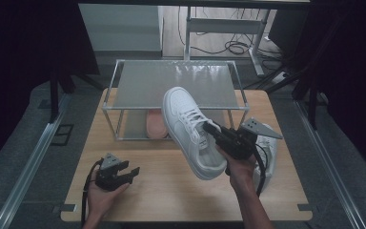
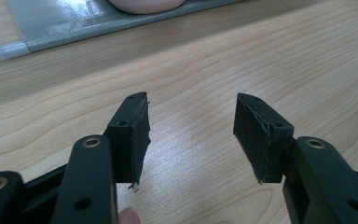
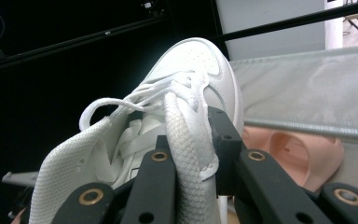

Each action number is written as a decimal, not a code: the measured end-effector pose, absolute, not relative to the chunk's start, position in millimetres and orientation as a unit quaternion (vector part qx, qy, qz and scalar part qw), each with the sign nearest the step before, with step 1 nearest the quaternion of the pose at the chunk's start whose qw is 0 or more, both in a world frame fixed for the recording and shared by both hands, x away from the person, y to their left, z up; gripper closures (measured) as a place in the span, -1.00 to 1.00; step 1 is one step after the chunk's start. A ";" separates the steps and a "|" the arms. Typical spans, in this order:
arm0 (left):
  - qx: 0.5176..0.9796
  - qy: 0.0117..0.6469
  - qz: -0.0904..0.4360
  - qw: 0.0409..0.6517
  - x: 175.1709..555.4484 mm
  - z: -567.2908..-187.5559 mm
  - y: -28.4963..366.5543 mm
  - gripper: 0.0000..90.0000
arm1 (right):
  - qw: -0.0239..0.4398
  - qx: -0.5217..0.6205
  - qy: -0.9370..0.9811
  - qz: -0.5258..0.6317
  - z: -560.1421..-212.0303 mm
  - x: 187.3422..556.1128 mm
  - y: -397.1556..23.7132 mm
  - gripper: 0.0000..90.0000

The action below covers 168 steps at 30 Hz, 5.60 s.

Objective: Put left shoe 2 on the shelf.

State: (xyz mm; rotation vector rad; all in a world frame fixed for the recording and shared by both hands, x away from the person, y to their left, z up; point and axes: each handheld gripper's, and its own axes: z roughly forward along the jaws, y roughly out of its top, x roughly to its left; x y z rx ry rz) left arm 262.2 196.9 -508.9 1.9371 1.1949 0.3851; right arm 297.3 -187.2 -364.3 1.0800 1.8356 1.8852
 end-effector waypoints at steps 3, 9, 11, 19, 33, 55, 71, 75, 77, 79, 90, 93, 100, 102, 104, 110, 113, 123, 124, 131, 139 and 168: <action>0.767 0.475 0.150 0.404 262.2 -509.9 197.0 0.03 | 0.149 0.376 0.637 0.656 -358.8 305.9 -183.0 0.81; 0.767 0.475 0.149 0.404 262.4 -510.8 197.3 0.03 | 0.157 0.380 0.638 0.652 -348.0 324.8 -173.1 0.81; 0.768 0.474 0.150 0.404 262.6 -511.1 197.1 0.03 | 0.154 0.383 0.638 0.650 -345.0 332.3 -169.4 0.81; 0.768 0.475 0.146 0.403 262.4 -512.6 195.6 0.03 | 0.151 0.402 0.628 0.648 -340.4 356.6 -156.0 0.81; 0.773 0.471 0.145 0.401 262.7 -513.9 194.4 0.02 | 0.147 0.418 0.627 0.640 -331.4 380.7 -137.4 0.81; 0.768 0.475 0.144 0.404 262.7 -513.9 197.8 0.03 | 0.150 0.453 0.613 0.630 -333.2 416.2 -122.6 0.81; 0.767 0.474 0.143 0.408 263.6 -513.2 199.9 0.03 | 0.165 0.458 0.615 0.620 -322.8 441.6 -106.1 0.81; 0.766 0.475 0.143 0.409 263.6 -513.2 200.6 0.03 | 0.171 0.467 0.615 0.612 -320.7 451.2 -100.1 0.81; 0.768 0.474 0.142 0.407 264.0 -514.1 200.0 0.03 | 0.170 0.471 0.616 0.608 -320.2 455.6 -97.7 0.81; 0.769 0.473 0.142 0.407 264.2 -514.5 199.5 0.03 | 0.171 0.473 0.618 0.604 -319.8 459.7 -95.7 0.81; 0.769 0.471 0.138 0.409 264.1 -515.4 198.5 0.03 | 0.183 0.490 0.614 0.591 -314.3 484.7 -80.0 0.81; 0.771 0.470 0.137 0.408 263.9 -516.2 197.2 0.03 | 0.183 0.500 0.610 0.586 -314.9 493.5 -76.0 0.81; 0.772 0.471 0.132 0.407 265.0 -519.3 196.9 0.03 | 0.188 0.514 0.608 0.575 -314.6 511.5 -69.5 0.81; 0.773 0.470 0.132 0.406 265.0 -520.1 196.2 0.03 | 0.189 0.524 0.603 0.571 -317.3 518.8 -69.1 0.80; 0.772 0.470 0.132 0.406 264.8 -520.2 196.2 0.03 | 0.186 0.532 0.600 0.567 -320.8 523.5 -70.4 0.80; 0.773 0.470 0.134 0.404 265.2 -520.9 196.3 0.03 | 0.192 0.549 0.605 0.544 -331.0 532.3 -71.8 0.77; 0.772 0.472 0.134 0.403 265.1 -520.9 196.1 0.03 | 0.174 0.556 0.607 0.541 -336.3 539.6 -74.0 0.69; 0.773 0.471 0.135 0.403 264.1 -520.1 196.4 0.03 | 0.169 0.525 0.615 0.563 -328.3 532.7 -80.6 0.30; 0.773 0.471 0.135 0.403 264.1 -520.1 196.4 0.03 | 0.169 0.525 0.615 0.563 -328.3 532.7 -80.6 0.30; 0.773 0.470 0.137 0.403 263.1 -519.2 197.0 0.03 | 0.171 0.497 0.615 0.587 -319.9 499.8 -104.1 0.51; 0.775 0.468 0.134 0.404 261.9 -519.2 193.8 0.03 | 0.165 0.489 0.624 0.587 -335.0 468.6 -127.9 0.82; 0.776 0.468 0.136 0.400 260.2 -519.1 191.4 0.03 | 0.137 0.497 0.643 0.566 -384.7 453.2 -121.9 0.99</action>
